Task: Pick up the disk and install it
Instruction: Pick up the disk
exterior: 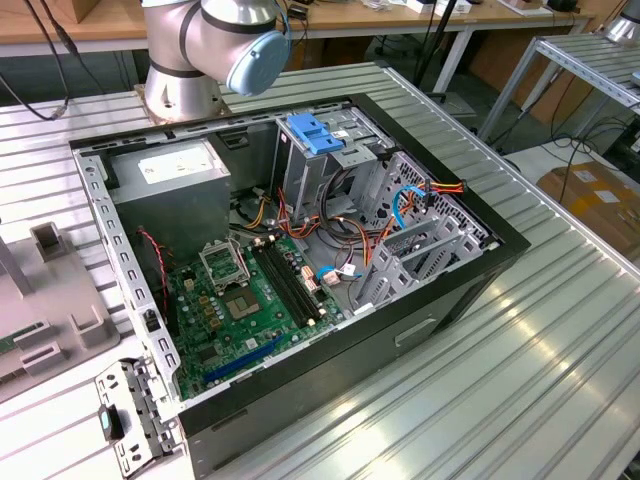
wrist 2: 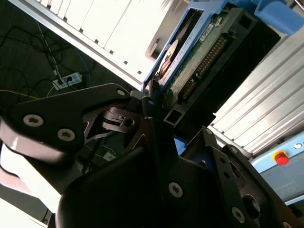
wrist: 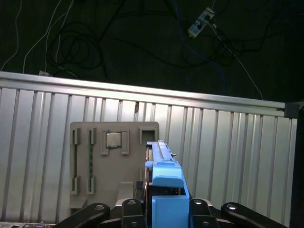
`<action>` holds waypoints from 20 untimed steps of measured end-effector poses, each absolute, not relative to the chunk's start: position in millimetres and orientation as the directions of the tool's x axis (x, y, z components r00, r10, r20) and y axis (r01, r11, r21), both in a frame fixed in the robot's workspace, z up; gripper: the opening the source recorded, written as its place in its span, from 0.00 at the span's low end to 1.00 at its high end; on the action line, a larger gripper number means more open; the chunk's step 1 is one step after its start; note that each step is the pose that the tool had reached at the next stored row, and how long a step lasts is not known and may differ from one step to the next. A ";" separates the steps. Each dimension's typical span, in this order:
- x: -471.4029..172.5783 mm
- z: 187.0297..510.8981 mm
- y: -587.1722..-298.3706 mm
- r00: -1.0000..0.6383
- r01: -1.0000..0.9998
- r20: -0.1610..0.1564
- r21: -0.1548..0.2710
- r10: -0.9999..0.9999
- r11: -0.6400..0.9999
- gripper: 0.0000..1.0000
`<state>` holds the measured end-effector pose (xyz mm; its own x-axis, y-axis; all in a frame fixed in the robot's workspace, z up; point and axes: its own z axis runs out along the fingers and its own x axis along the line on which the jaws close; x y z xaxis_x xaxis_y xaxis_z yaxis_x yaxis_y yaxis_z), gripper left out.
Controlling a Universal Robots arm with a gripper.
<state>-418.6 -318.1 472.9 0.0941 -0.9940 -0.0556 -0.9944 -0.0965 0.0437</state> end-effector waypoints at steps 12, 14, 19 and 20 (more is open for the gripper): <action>-401.9 473.0 -318.6 0.094 -0.994 -0.056 0.044 -0.994 -0.097 0.37; -399.6 473.0 -318.6 0.094 -0.994 -0.056 0.044 -0.994 -0.097 0.37; -392.9 473.0 -318.6 0.094 -0.994 -0.056 0.044 -0.994 -0.097 0.37; -390.6 472.9 -318.6 0.094 -0.994 -0.056 0.044 -0.994 -0.097 0.37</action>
